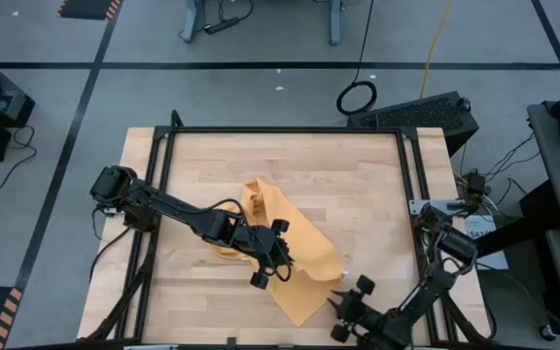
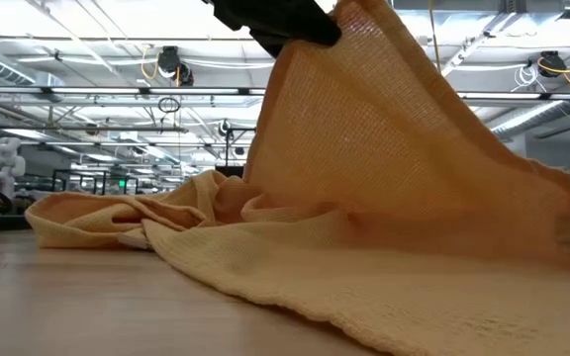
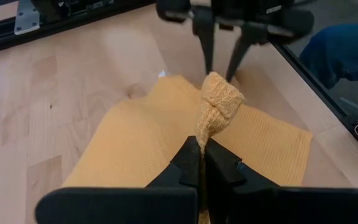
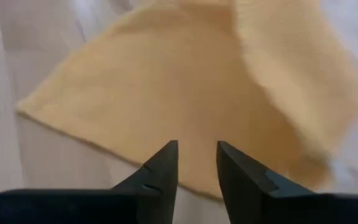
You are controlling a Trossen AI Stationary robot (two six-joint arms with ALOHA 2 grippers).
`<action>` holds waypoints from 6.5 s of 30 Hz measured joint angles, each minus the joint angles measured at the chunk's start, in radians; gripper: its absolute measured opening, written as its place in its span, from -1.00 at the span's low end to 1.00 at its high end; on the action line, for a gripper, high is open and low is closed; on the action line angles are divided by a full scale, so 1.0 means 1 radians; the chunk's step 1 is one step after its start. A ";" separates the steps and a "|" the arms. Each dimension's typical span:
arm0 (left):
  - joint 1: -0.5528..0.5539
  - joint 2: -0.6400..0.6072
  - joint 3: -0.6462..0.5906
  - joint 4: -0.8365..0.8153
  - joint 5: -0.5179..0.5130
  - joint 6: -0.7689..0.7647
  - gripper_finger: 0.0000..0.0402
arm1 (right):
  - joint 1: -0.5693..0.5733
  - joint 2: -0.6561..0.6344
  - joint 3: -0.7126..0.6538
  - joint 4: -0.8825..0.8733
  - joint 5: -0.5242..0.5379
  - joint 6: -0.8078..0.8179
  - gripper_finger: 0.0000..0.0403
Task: Roll towel
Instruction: Roll the yellow towel
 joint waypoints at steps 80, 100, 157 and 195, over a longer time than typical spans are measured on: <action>-0.039 0.043 -0.074 0.306 0.089 -0.080 -0.97 | 0.058 0.052 0.087 -0.744 -0.266 0.358 -0.98; 0.158 0.004 -0.074 0.265 0.183 0.081 -0.97 | 0.035 -0.009 0.089 -0.318 -0.168 0.187 -0.41; 0.745 -0.206 -0.032 0.067 0.601 0.393 -0.97 | -0.434 -0.025 0.004 0.126 -0.329 -0.351 -1.00; 0.415 -0.109 -0.038 0.165 0.285 0.071 -0.97 | -0.210 -0.008 0.345 -0.767 -0.016 -0.180 -1.00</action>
